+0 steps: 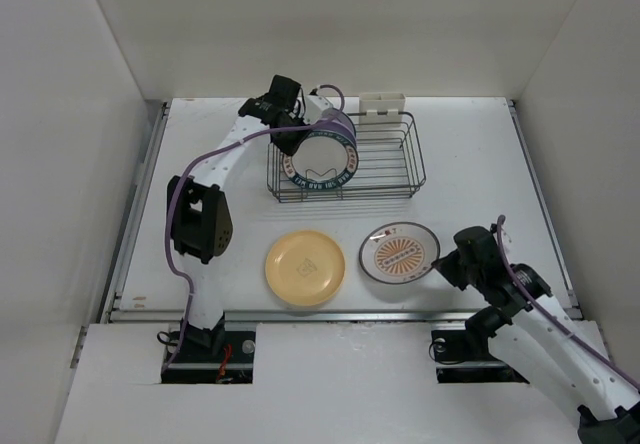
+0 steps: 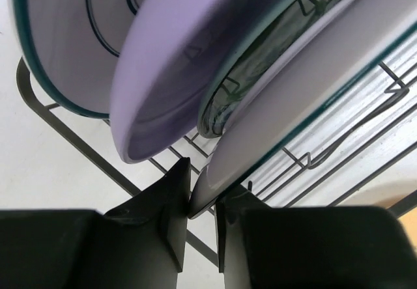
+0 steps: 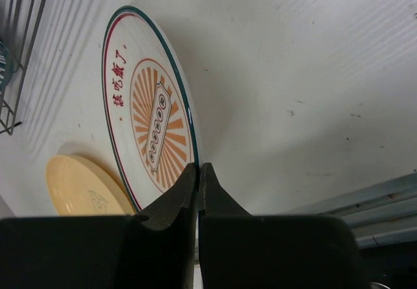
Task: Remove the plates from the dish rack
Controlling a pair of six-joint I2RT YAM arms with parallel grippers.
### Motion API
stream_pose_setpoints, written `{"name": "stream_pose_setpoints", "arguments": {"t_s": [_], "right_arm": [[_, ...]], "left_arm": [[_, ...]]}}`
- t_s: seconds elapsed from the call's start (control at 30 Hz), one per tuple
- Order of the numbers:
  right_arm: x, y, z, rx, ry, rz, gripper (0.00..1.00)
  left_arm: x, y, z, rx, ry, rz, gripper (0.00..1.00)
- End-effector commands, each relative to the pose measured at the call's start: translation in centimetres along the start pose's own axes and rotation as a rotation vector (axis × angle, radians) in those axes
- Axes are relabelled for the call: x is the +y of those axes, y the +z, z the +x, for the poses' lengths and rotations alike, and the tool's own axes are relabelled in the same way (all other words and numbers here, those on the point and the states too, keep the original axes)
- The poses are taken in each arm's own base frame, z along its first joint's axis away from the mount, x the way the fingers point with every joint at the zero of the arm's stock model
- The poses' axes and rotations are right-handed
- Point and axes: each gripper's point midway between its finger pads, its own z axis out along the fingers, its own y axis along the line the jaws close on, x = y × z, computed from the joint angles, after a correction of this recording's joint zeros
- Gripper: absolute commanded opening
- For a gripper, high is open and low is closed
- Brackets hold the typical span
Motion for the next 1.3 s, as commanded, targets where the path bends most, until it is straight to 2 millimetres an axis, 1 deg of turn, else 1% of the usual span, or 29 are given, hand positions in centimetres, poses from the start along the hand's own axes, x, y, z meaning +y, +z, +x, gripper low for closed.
{"name": "stream_pose_setpoints", "arguments": {"t_s": [0.0,0.07,0.1,0.17,0.2,0.23,0.27,0.3,0.33,0.37,0.4,0.47,0.5,0.57,0.67,0.7,0.8,0.9,0.93,0.97,1.0,1.03,1.07,1.1,1.13,1.17,1.2,1.23,1.27], "right_arm": [[2.0,0.2,-0.8,-0.036,0.090,-0.071,0.00],[1.7,0.4,-0.5,-0.023,0.097,-0.062,0.00],[1.4,0.7,-0.3,-0.021,0.095,-0.053,0.06],[1.2,0.7,-0.2,-0.020,0.104,-0.053,0.25],[1.2,0.7,0.0,-0.012,0.104,-0.055,0.41],[1.3,0.7,0.1,-0.003,0.103,-0.057,0.48],[1.1,0.7,0.2,-0.003,0.104,-0.059,0.51],[1.1,0.7,0.2,-0.003,0.104,-0.059,0.51],[1.3,0.5,0.3,0.003,0.106,-0.071,0.53],[0.9,0.8,0.5,0.006,0.104,-0.062,0.54],[1.0,0.7,0.4,0.004,0.106,-0.070,0.54],[0.8,0.6,0.4,0.004,0.105,-0.067,0.54],[0.9,0.4,0.4,0.002,0.108,-0.077,0.54],[0.8,0.3,0.4,0.001,0.108,-0.079,0.54],[1.1,0.0,0.1,-0.004,0.094,-0.096,0.56],[1.1,0.0,0.1,-0.004,0.094,-0.096,0.56],[1.0,0.0,0.1,-0.006,0.064,-0.096,0.56],[2.0,-0.8,-0.4,-0.020,0.034,-0.132,0.56],[1.9,-0.7,-0.6,-0.030,0.023,-0.129,0.56],[2.7,-1.3,-1.0,-0.037,0.019,-0.145,0.56],[2.9,-1.5,-1.4,-0.053,0.006,-0.151,0.56],[3.3,-1.8,-1.6,-0.057,0.009,-0.163,0.56],[3.3,-2.1,-2.2,-0.081,0.000,-0.159,0.56],[4.2,-2.8,-2.9,-0.101,0.009,-0.183,0.56],[4.2,-3.2,-3.2,-0.112,-0.002,-0.182,0.56],[4.6,-3.6,-3.8,-0.136,0.006,-0.196,0.56],[5.2,-4.4,-4.4,-0.155,0.003,-0.216,0.56],[5.3,-4.7,-4.7,-0.164,0.005,-0.215,0.56],[5.3,-5.1,-5.0,-0.172,0.006,-0.211,0.56]], "left_arm": [[0.0,-1.1,-1.9,-0.055,-0.059,-0.002,0.00],[0.2,-1.6,-2.0,-0.061,-0.068,-0.017,0.00],[0.4,-2.1,-2.2,-0.067,-0.067,-0.030,0.00],[0.3,-2.6,-2.0,-0.070,-0.067,-0.031,0.00],[0.6,-3.5,-2.3,-0.083,-0.066,-0.047,0.00],[0.5,-3.7,-2.2,-0.083,-0.066,-0.047,0.00],[0.5,-4.1,-2.4,-0.092,-0.065,-0.050,0.00],[0.5,-4.1,-2.4,-0.092,-0.065,-0.050,0.00],[0.6,-4.4,-2.6,-0.106,-0.064,-0.056,0.00],[0.7,-5.0,-2.8,-0.119,-0.063,-0.061,0.00],[0.7,-5.1,-2.8,-0.119,-0.063,-0.061,0.00],[0.6,-6.2,-3.4,-0.147,-0.060,-0.060,0.00],[0.4,-6.4,-3.8,-0.162,-0.069,-0.047,0.00],[0.0,-7.9,-4.3,-0.193,-0.075,-0.034,0.00],[-0.2,-9.2,-4.9,-0.227,-0.089,-0.031,0.00],[-0.3,-10.2,-5.3,-0.250,-0.085,-0.029,0.00],[-0.6,-12.1,-5.9,-0.291,-0.117,-0.030,0.00],[-0.7,-13.5,-6.2,-0.320,-0.149,-0.034,0.00],[-1.2,-14.6,-6.7,-0.351,-0.166,-0.010,0.00],[-1.7,-15.1,-6.9,-0.367,-0.176,0.010,0.00],[-2.2,-15.8,-7.2,-0.384,-0.184,0.036,0.00],[-3.4,-16.5,-7.8,-0.414,-0.183,0.105,0.00],[-4.4,-16.8,-7.7,-0.408,-0.195,0.157,0.00],[-5.4,-17.0,-7.7,-0.405,-0.217,0.210,0.00],[-6.1,-17.5,-7.9,-0.411,-0.225,0.252,0.00],[-7.3,-17.3,-7.9,-0.405,-0.237,0.325,0.00],[-8.0,-17.5,-7.6,-0.391,-0.253,0.362,0.00],[-8.6,-17.4,-7.7,-0.378,-0.276,0.397,0.00],[-9.9,-16.9,-7.5,-0.356,-0.273,0.466,0.00]]}}
